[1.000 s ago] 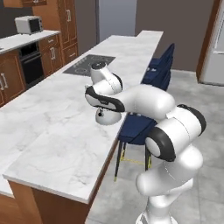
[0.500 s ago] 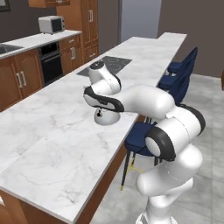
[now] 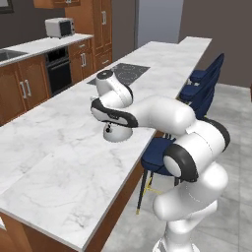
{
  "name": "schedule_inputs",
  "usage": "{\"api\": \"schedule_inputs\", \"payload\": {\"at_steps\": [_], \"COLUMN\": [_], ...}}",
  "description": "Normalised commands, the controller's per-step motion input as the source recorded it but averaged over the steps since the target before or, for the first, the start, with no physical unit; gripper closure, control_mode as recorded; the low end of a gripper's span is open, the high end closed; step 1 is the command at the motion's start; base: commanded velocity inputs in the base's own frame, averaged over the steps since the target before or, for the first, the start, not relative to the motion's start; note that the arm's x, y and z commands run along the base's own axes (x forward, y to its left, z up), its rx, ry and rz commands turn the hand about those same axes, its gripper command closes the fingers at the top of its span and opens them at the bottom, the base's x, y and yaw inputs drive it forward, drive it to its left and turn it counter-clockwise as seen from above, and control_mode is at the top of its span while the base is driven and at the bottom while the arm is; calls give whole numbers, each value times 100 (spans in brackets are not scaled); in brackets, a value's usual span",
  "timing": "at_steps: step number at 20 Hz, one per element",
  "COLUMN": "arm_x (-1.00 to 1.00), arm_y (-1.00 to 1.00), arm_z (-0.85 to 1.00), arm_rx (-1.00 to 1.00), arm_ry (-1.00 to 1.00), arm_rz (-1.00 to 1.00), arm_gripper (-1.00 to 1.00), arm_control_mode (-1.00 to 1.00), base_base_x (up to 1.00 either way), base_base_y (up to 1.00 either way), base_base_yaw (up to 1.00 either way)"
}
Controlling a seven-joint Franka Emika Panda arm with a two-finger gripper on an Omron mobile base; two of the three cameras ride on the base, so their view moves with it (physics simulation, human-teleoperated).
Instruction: The kettle is done boiling. Turn off the stove, then wait for 300 timesteps before moving the kettle to the dining table.
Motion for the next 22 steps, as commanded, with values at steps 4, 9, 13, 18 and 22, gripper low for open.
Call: {"api": "schedule_inputs", "payload": {"at_steps": [4, 9, 13, 18, 22], "arm_x": [0, 10, 13, 6, 9], "arm_y": [0, 0, 0, 0, 0], "arm_z": [-3, -17, -28, -19, -12], "arm_rx": [0, 0, 2, 7, 14], "arm_ry": [0, -1, -10, -15, -7], "arm_rz": [0, 0, 0, 2, 2], "arm_gripper": [100, 100, 100, 100, 100], "arm_control_mode": [-100, -100, -100, -100, -100], "base_base_x": [0, 0, 0, 0, 0], "base_base_y": [0, 0, 0, 0, 0], "base_base_yaw": [0, 0, 0, 0, 0]}}
